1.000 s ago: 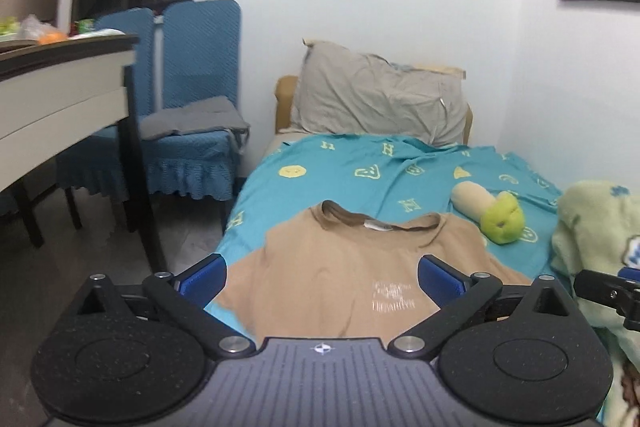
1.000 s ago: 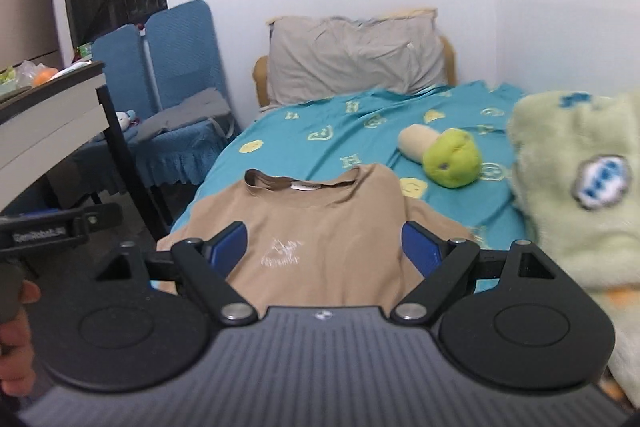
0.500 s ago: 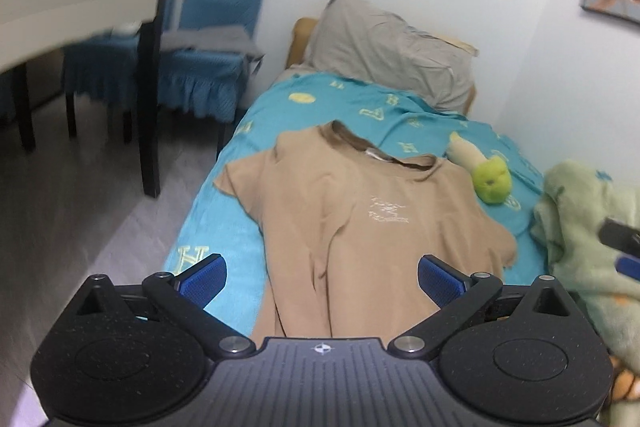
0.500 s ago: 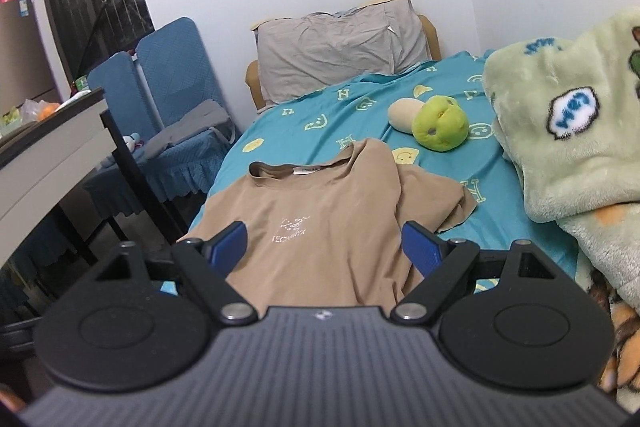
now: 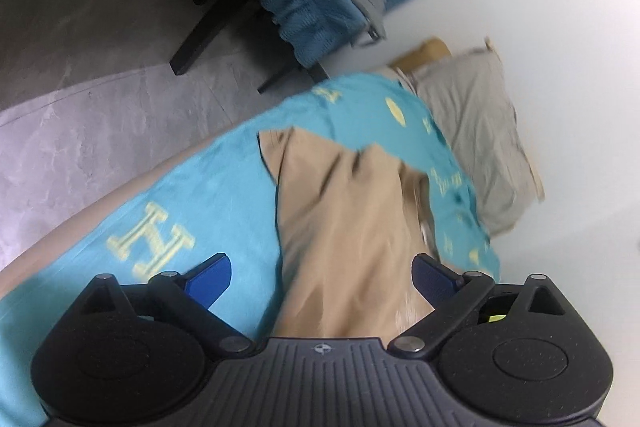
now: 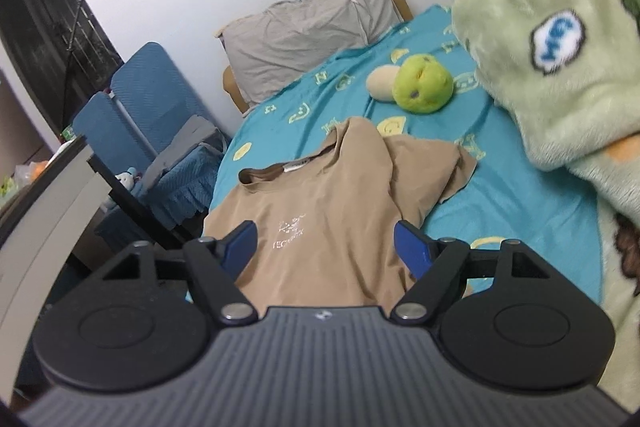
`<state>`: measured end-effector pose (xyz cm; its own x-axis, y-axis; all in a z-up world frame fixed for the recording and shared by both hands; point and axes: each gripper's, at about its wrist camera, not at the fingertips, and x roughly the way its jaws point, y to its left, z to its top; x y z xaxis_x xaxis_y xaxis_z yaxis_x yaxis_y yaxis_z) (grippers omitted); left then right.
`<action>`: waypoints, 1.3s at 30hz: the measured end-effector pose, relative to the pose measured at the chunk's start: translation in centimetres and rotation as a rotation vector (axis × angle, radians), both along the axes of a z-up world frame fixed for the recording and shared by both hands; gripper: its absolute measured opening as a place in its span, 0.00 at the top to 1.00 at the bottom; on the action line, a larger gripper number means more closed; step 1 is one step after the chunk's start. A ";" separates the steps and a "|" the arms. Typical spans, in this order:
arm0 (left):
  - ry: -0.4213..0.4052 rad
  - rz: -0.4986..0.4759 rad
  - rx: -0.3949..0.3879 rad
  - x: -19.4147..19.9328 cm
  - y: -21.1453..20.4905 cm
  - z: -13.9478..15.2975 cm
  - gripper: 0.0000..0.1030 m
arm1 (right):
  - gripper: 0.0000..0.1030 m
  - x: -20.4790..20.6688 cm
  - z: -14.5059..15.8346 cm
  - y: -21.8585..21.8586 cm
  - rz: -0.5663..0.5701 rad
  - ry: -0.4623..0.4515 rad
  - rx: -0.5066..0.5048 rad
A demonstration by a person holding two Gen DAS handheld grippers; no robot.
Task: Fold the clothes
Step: 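Grasp the shirt hem with the left gripper and lift it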
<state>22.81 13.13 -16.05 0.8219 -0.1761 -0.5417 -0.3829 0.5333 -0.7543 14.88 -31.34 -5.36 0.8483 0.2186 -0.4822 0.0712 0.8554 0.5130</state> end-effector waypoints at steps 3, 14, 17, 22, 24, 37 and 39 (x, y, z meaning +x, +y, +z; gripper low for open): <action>-0.016 0.023 -0.004 2.9 0.5 -0.8 0.08 | 0.24 1.2 -0.7 0.1 0.004 0.033 0.032; -0.022 0.065 0.138 12.4 -0.1 -2.8 0.16 | 0.24 5.9 -4.2 -0.7 -0.030 0.162 0.114; 0.013 0.064 0.228 14.2 -0.4 -2.6 0.30 | 0.24 6.6 -5.1 -0.5 -0.030 0.195 0.128; 0.064 0.064 0.208 15.7 1.4 -2.7 0.94 | 0.24 7.1 -5.9 -0.2 -0.033 0.227 0.133; 0.062 0.048 0.221 16.2 2.5 -1.9 0.96 | 0.24 7.1 -6.0 -0.2 -0.038 0.230 0.127; 0.151 -0.068 0.730 20.0 0.5 3.7 0.64 | 0.24 7.3 -6.5 0.3 -0.063 0.247 0.087; 0.156 -0.087 0.682 18.1 1.0 3.3 0.53 | 0.24 7.5 -6.5 0.5 -0.060 0.244 0.075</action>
